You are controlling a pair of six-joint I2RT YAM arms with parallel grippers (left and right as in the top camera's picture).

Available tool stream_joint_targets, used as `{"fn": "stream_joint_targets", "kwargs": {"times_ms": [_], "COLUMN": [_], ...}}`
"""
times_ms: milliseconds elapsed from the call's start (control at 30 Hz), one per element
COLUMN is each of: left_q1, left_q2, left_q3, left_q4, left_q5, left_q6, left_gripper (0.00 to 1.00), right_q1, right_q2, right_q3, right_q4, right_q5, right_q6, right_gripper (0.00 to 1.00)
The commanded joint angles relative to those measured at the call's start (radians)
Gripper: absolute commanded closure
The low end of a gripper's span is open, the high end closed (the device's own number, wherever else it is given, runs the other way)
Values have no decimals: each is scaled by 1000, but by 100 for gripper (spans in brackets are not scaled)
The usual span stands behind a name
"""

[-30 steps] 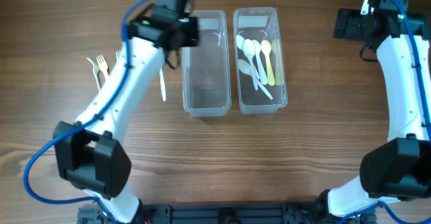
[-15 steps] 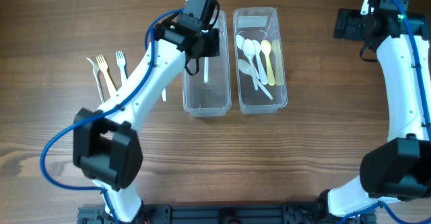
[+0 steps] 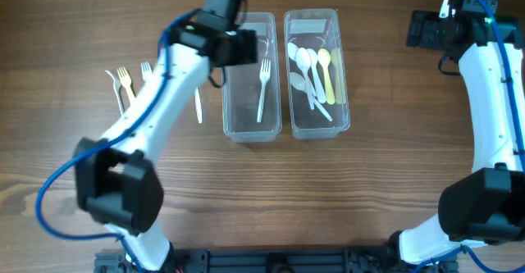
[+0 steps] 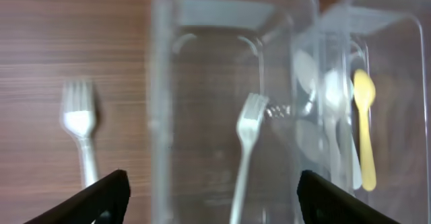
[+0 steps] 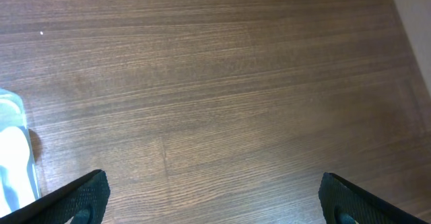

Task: Pack container
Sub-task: 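Carry the white fork into the left container and release, then return the left gripper and grasp another white fork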

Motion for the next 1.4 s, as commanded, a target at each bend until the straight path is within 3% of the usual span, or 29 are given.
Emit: {"fn": "stream_joint_targets", "kwargs": {"times_ms": [0,167,300,367,500,1133,1233,1367], "left_q1": [106,188,208,209,209,213,213,213], "left_q2": [-93,-89,-70,-54,-8,283,284,284], "left_q3": [18,10,-66,-105,-175,-180,-180,-180], "left_q4": [-64,-163,-141,-98,14,153,179,182], "left_q5": [5,7,-38,-37,-38,-52,-52,-52], "left_q6": [-49,-53,-53,-53,-54,-42,-42,-42], "left_gripper": [20,16,16,21,39,39,46,68], "right_q1": [2,2,2,2,2,2,2,2], "right_q2": [-5,-5,-5,-5,-5,-5,-5,-5], "right_q3": [11,11,11,11,11,11,11,11], "right_q4": [1,1,1,1,1,1,1,1], "right_q5": [17,17,17,17,17,17,17,17], "right_q6": [-9,-9,-9,-10,-10,-9,-9,-9], "right_gripper": [0,0,0,0,1,0,0,0]}}
